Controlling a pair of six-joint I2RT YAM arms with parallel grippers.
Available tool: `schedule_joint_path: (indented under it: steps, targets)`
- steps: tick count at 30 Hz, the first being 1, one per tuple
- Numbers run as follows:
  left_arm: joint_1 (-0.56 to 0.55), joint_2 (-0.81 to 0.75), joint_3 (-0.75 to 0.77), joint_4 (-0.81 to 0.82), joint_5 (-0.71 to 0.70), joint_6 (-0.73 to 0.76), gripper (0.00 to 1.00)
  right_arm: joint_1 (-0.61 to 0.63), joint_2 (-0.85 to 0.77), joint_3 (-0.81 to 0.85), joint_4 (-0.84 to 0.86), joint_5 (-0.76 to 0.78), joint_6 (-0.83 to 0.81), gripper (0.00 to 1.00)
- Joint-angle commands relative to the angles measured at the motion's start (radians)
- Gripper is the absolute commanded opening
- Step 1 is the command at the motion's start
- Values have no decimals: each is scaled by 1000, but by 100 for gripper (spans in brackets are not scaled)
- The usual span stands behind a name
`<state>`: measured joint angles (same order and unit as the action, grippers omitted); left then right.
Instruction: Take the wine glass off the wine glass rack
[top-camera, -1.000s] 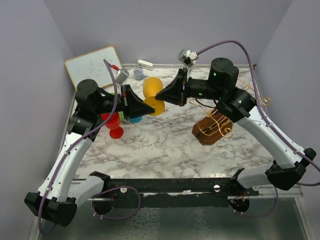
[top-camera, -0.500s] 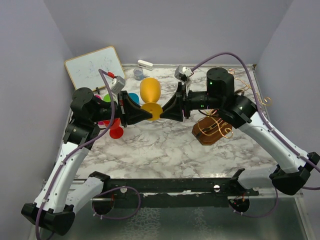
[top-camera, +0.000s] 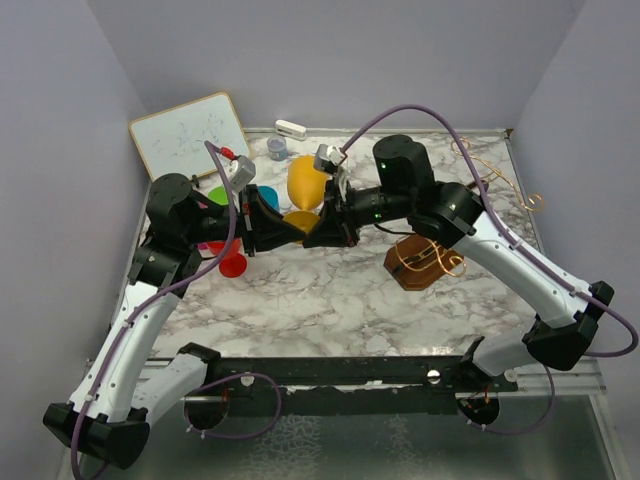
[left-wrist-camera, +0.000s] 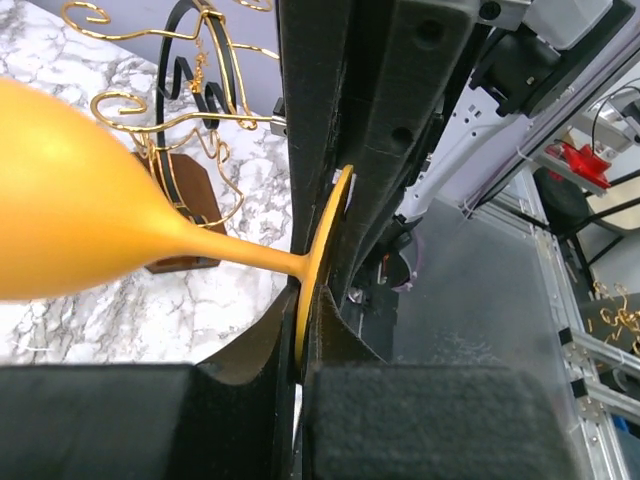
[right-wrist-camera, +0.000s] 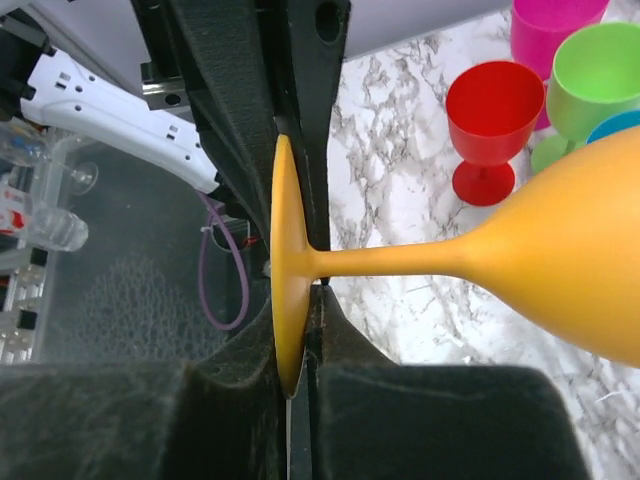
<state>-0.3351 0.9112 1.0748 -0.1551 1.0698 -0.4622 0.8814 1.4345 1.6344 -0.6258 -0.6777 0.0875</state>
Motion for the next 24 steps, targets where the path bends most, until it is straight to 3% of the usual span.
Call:
schedule_joint_path:
  steps: [1,2,3,5,11,17,20,24]
  targets:
    - [-13,8,20,-65,-58,56,10,21,24,48,-26,76,-32,1]
    - [-13,9,27,-100,-96,72,30,21,16,37,-28,100,-41,1]
    - [-12,11,35,-137,-139,84,42,23,7,22,-30,128,-51,1]
    - [-12,12,60,-219,-238,101,51,29,-17,-19,-33,208,-75,1]
    - [-12,-32,91,-379,-507,95,53,40,-115,-208,2,441,-162,1]
    - [-12,-138,122,-443,-691,35,53,80,-263,-461,178,673,-282,1]
    - [-11,-140,164,-495,-734,6,52,186,-334,-583,297,810,-418,1]
    - [-12,-98,194,-527,-689,-14,51,397,-359,-719,456,1045,-652,1]
